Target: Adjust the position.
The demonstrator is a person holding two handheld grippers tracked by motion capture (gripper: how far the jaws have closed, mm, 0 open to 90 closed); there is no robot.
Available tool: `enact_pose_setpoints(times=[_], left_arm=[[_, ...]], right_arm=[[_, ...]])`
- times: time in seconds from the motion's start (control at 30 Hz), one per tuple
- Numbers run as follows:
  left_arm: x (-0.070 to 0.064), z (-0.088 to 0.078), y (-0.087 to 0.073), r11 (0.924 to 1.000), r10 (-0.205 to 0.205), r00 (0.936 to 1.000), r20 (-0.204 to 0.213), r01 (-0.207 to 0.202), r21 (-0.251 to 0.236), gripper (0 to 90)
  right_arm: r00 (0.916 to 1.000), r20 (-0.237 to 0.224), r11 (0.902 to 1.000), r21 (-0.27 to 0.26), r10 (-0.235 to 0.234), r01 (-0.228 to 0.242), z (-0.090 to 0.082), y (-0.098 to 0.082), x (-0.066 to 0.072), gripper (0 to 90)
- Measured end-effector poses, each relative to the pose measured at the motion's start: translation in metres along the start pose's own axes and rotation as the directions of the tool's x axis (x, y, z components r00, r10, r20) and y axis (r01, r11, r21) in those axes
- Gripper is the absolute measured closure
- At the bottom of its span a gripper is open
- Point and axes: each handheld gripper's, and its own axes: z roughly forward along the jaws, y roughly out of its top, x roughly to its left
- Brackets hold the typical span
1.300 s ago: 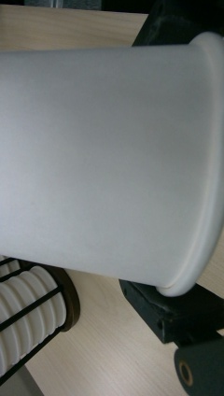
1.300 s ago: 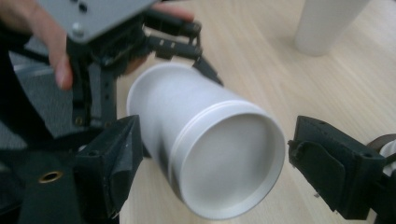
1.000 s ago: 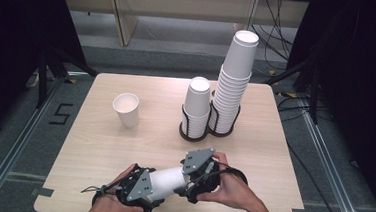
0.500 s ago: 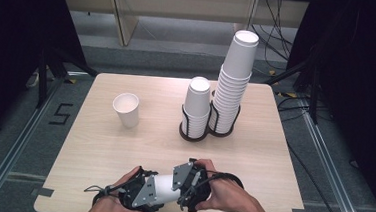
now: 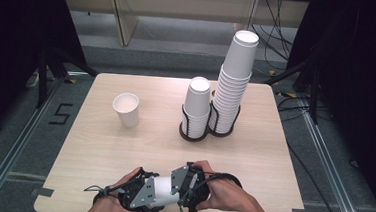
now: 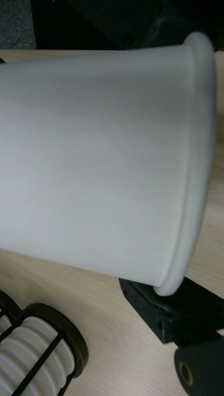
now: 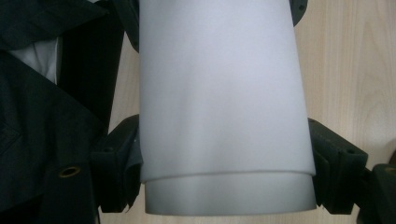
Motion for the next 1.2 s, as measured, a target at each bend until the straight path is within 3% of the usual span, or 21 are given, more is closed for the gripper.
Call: enact_pose_setpoints(times=[0.03, 0.13, 0.17, 0.23, 0.3, 0.33, 0.4, 0.47, 0.5, 0.53, 0.6, 0.63, 0.77, 0.8, 0.87, 0.93, 1.0, 1.03, 1.07, 1.1, 1.2], left_arm=[[0.001, -0.001, 0.0, 1.0, 0.002, 1.0, 0.008, -0.002, -0.002, 8.2], [0.004, -0.002, -0.002, 0.9991, -0.003, 1.0, 0.002, 0.003, -0.043, 5.6], [0.003, -0.002, -0.003, 0.996, -0.03, 0.9995, 0.008, 0.031, -0.084, 5.1], [0.006, -0.005, -0.004, 0.9845, -0.087, 0.9961, 0.014, 0.088, -0.152, 4.7], [0.008, -0.006, -0.006, 0.9677, -0.124, 0.9922, 0.014, 0.124, -0.22, 4.4], [0.009, -0.007, -0.006, 0.9648, -0.125, 0.9921, 0.012, 0.124, -0.232, 4.4], [0.01, -0.009, -0.007, 0.9461, -0.155, 0.9876, 0.023, 0.155, -0.284, 4.5], [0.011, -0.01, -0.007, 0.9292, -0.182, 0.9829, 0.028, 0.181, -0.322, 4.1], [0.011, -0.009, -0.007, 0.9124, -0.204, 0.9781, 0.044, 0.206, -0.354, 3.7], [0.011, -0.01, -0.007, 0.9078, -0.219, 0.9746, 0.049, 0.221, -0.356, 3.6], [0.011, -0.009, -0.008, 0.882, -0.241, 0.9679, 0.071, 0.249, -0.4, 3.2], [0.011, -0.01, -0.008, 0.8791, -0.247, 0.9667, 0.067, 0.253, -0.404, 3.2], [0.012, -0.011, -0.007, 0.85, -0.263, 0.9614, 0.082, 0.271, -0.452, 2.4], [0.012, -0.012, -0.007, 0.8518, -0.259, 0.9626, 0.081, 0.267, -0.451, 2.2], [0.011, -0.011, -0.006, 0.8372, -0.261, 0.9608, 0.093, 0.273, -0.474, 1.9], [0.012, -0.013, -0.006, 0.8489, -0.252, 0.9649, 0.075, 0.257, -0.462, 1.3], [0.011, -0.013, -0.005, 0.8391, -0.259, 0.9623, 0.082, 0.266, -0.474, 0.7], [0.011, -0.013, -0.005, 0.838, -0.258, 0.9627, 0.082, 0.265, -0.477, 0.8], [0.011, -0.012, -0.005, 0.8293, -0.249, 0.9644, 0.089, 0.26, -0.495, 0.9], [0.011, -0.014, -0.005, 0.839, -0.249, 0.9654, 0.079, 0.256, -0.48, 1.1], [0.013, -0.015, -0.007, 0.8367, -0.246, 0.9641, 0.099, 0.263, -0.48, 2.6]], right_arm=[[0.9997, 0.0, 0.9997, -0.002, 0.025, -0.025, -0.001, -0.001, 0.001, 24.6], [0.9999, -0.001, 0.9986, -0.051, -0.014, 0.014, -0.003, -0.004, -0.002, 24.5], [0.9997, 0.005, 0.9986, -0.047, 0.026, -0.025, -0.006, -0.006, 0.0, 24.5], [0.9999, -0.01, 0.9949, -0.101, 0.007, -0.008, -0.008, -0.01, -0.005, 24.4], [0.9988, -0.027, 0.9879, -0.149, 0.041, -0.044, -0.011, -0.016, -0.007, 24.5], [0.9965, -0.034, 0.9827, -0.166, 0.077, -0.081, -0.014, -0.02, -0.008, 24.5], [0.9964, -0.058, 0.9725, -0.221, 0.063, -0.074, -0.015, -0.024, -0.012, 24.5], [0.9932, -0.081, 0.9623, -0.252, 0.084, -0.102, -0.019, -0.028, -0.013, 24.5], [0.9929, -0.082, 0.9579, -0.267, 0.086, -0.105, -0.019, -0.03, -0.015, 24.5], [0.9923, -0.087, 0.9528, -0.283, 0.088, -0.11, -0.02, -0.032, -0.016, 24.5], [0.9922, -0.089, 0.943, -0.314, 0.088, -0.112, -0.021, -0.035, -0.018, 24.4], [0.9918, -0.095, 0.9394, -0.324, 0.085, -0.112, -0.021, -0.037, -0.019, 24.4], [0.9864, -0.124, 0.9209, -0.361, 0.108, -0.146, -0.023, -0.041, -0.02, 24.4], [0.9848, -0.13, 0.9173, -0.367, 0.115, -0.156, -0.023, -0.041, -0.02, 24.4], [0.9836, -0.138, 0.9119, -0.378, 0.116, -0.16, -0.023, -0.042, -0.02, 24.4], [0.9795, -0.163, 0.9064, -0.385, 0.119, -0.174, -0.022, -0.042, -0.02, 24.4], [0.9784, -0.169, 0.9044, -0.388, 0.118, -0.177, -0.02, -0.042, -0.02, 24.4], [0.978, -0.172, 0.9038, -0.389, 0.118, -0.177, -0.019, -0.042, -0.02, 24.3], [0.9771, -0.176, 0.9019, -0.392, 0.119, -0.181, -0.018, -0.041, -0.02, 24.3], [0.9758, -0.185, 0.9005, -0.395, 0.117, -0.183, -0.017, -0.041, -0.02, 24.3], [0.9745, -0.192, 0.8965, -0.402, 0.115, -0.186, -0.016, -0.042, -0.021, 24.4]])
